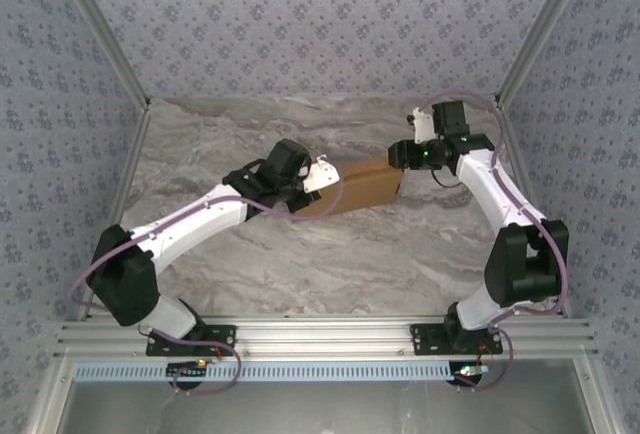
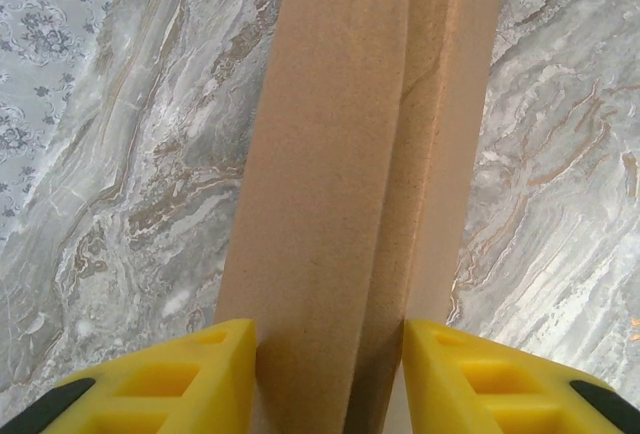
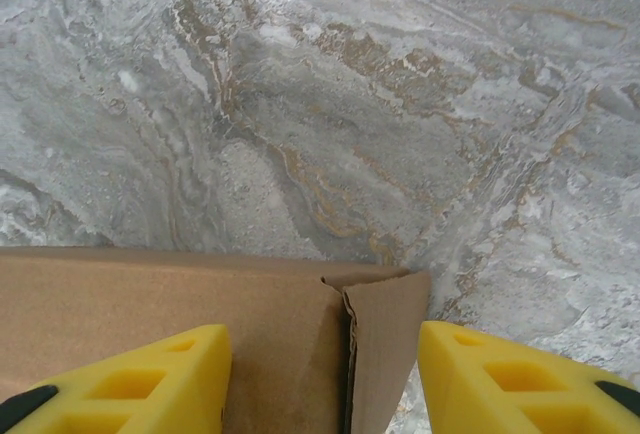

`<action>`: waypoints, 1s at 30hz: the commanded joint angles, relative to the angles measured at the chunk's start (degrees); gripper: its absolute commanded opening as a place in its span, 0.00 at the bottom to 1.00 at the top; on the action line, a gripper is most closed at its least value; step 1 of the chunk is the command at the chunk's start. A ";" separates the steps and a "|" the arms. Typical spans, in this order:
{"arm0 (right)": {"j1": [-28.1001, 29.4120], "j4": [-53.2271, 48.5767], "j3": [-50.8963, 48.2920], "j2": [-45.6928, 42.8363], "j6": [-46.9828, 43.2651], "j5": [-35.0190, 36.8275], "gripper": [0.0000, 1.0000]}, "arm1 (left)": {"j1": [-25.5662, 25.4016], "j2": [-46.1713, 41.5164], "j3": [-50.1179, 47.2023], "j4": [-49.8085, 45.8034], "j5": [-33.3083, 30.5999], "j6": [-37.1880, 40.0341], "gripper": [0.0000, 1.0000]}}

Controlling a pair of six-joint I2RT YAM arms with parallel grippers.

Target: Fold the paper box

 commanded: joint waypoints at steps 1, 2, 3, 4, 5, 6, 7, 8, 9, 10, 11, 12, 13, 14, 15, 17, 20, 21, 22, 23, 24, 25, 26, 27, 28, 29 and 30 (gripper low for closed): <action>-1.60 -3.35 -5.68 0.63 1.20 -1.32 0.52 | -0.56 -0.19 -4.25 -2.13 1.15 -2.24 0.40; -1.66 -2.94 -6.86 0.54 1.45 -1.85 0.52 | -0.58 -0.41 -5.34 -1.06 1.23 -2.52 0.40; -1.86 -2.99 -7.75 0.42 1.83 -2.36 0.52 | -0.58 -0.43 -6.08 -0.30 1.24 -2.86 0.40; -2.05 -1.14 -8.95 0.43 2.28 -3.11 0.51 | -0.57 -0.38 -6.80 0.58 1.22 -3.17 0.40; -2.25 -0.44 -10.01 0.39 2.71 -3.74 0.51 | -0.62 -0.52 -7.22 1.29 1.17 -3.44 0.41; -2.43 0.16 -10.69 0.45 3.02 -4.34 0.50 | -0.58 -0.42 -7.46 1.57 1.18 -3.73 0.41; -2.79 1.22 -11.80 0.31 3.57 -5.21 0.49 | -0.58 -0.48 -7.59 2.06 1.17 -4.09 0.41; -3.03 2.03 -12.78 0.30 4.12 -5.87 0.46 | -0.60 -0.53 -7.75 2.71 1.17 -4.41 0.42; -3.19 2.64 -13.30 0.36 4.48 -6.24 0.45 | -0.58 -0.67 -7.65 3.06 1.22 -4.76 0.43; -3.20 3.13 -13.77 0.35 4.70 -6.32 0.43 | -0.59 -0.86 -7.39 3.34 1.35 -5.19 0.45; -3.10 3.45 -13.97 0.20 4.86 -6.42 0.41 | -0.57 -1.03 -7.02 3.61 1.51 -5.67 0.47; -3.14 3.72 -14.13 0.20 5.04 -6.42 0.41 | -0.56 -1.20 -6.57 3.81 1.89 -6.18 0.49; -3.17 4.01 -14.28 0.01 5.23 -6.43 0.39 | -0.55 -1.45 -6.07 4.04 2.20 -6.81 0.53; -3.20 4.28 -14.33 -0.14 5.37 -6.22 0.39 | -0.56 -1.64 -5.57 4.31 2.47 -7.54 0.57; -3.19 4.31 -14.37 -0.31 5.42 -6.12 0.38 | -0.57 -1.82 -5.11 4.53 2.62 -8.25 0.60; -2.99 4.43 -14.34 -0.59 5.42 -5.57 0.38 | -0.56 -2.21 -4.06 4.90 2.68 -10.25 0.65; -2.85 4.55 -14.67 -1.16 5.47 -5.00 0.37 | -0.56 -3.21 -2.88 5.47 2.85 -13.82 0.73; -2.72 4.60 -14.79 -1.21 5.50 -4.84 0.37 | -0.63 -3.55 -2.57 5.51 2.82 -15.18 0.75; -2.64 4.72 -14.86 -1.45 5.50 -4.69 0.37 | -0.56 -4.00 -2.06 5.33 2.85 -16.69 0.77; -2.66 4.73 -14.94 -1.56 5.55 -4.47 0.37 | -0.51 -4.60 -1.71 5.26 2.85 -18.31 0.79; -2.58 4.83 -15.03 -1.65 5.59 -4.41 0.37 | -0.47 -5.14 -1.64 5.31 2.76 -19.66 0.80; -2.50 4.85 -15.03 -1.78 5.66 -4.37 0.37 | -0.38 -6.01 -1.63 5.32 2.76 -21.57 0.82; -2.38 4.79 -14.97 -1.94 5.64 -4.24 0.37 | -0.22 -6.92 -1.86 5.34 2.74 -23.76 0.84; -2.37 4.75 -14.94 -2.05 5.66 -4.11 0.37 | 0.01 -7.80 -2.21 5.39 2.61 -25.73 0.85; -2.30 4.74 -14.84 -2.10 5.61 -3.99 0.37 | 0.59 -8.86 -2.66 5.38 2.54 -28.39 0.87; -2.27 4.69 -14.86 -2.23 5.60 -3.93 0.37 | 1.33 -10.03 -3.30 5.44 2.63 -31.04 0.88; -2.19 4.69 -14.71 -2.34 5.59 -3.85 0.37 | 2.07 -10.93 -3.84 5.37 2.54 -33.49 0.88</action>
